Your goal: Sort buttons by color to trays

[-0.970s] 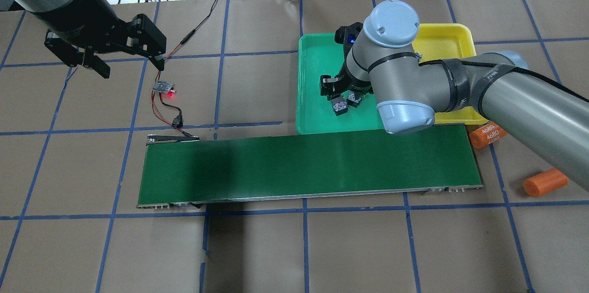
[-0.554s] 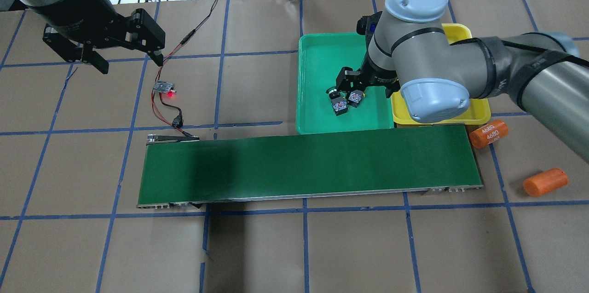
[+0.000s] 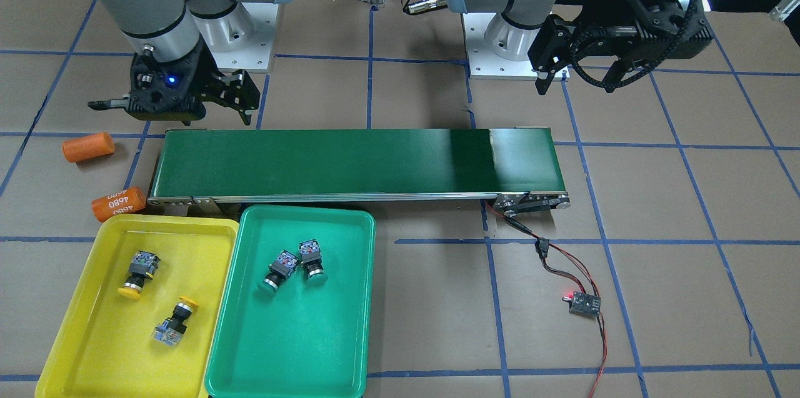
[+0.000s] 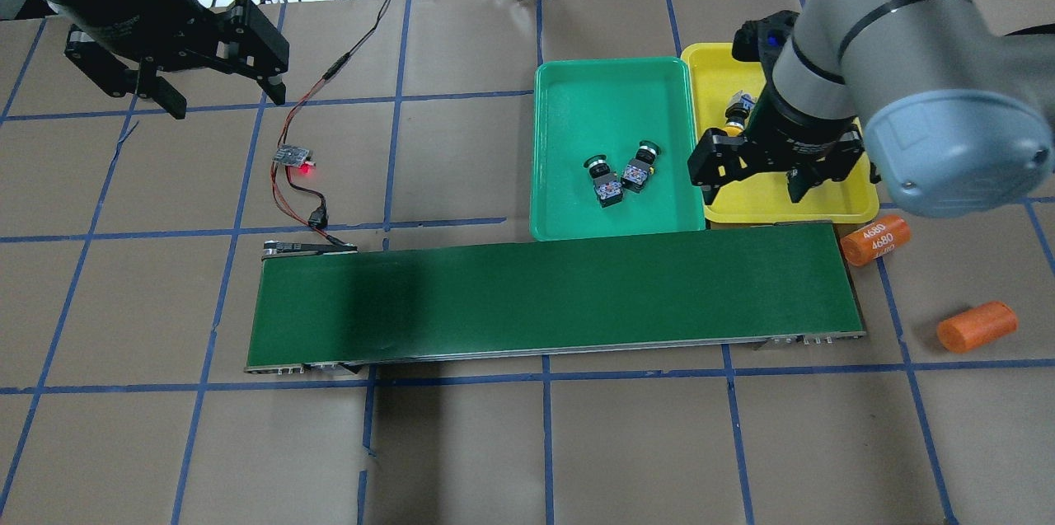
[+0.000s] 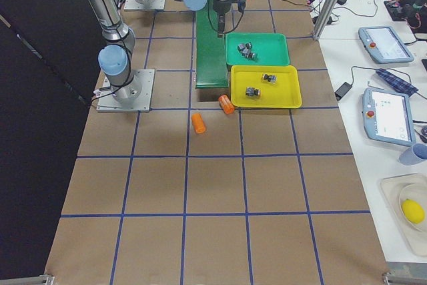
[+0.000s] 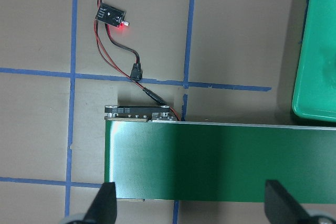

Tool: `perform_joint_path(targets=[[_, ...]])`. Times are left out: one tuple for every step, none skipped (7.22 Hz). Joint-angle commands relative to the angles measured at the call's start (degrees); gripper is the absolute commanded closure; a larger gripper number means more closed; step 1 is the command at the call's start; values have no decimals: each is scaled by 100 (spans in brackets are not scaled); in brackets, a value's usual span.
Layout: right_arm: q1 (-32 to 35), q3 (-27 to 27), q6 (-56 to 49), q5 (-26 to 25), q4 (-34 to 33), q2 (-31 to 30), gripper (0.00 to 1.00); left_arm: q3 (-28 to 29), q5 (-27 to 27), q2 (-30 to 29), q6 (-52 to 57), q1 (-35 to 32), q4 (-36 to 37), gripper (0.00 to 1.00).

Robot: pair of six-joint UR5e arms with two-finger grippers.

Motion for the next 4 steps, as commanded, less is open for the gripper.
perform_joint_path(targets=[[-423, -136, -362, -15, 219, -296, 0, 4, -27, 3, 1, 0, 0, 0], [-397, -111, -257, 45, 304, -471, 0, -22, -44, 21, 1, 0, 0, 0], [-397, -102, -291, 133, 366, -664, 0, -22, -62, 12, 1, 0, 0, 0], [-397, -67, -344, 82, 445, -823, 0, -31, -62, 21, 1, 0, 0, 0]])
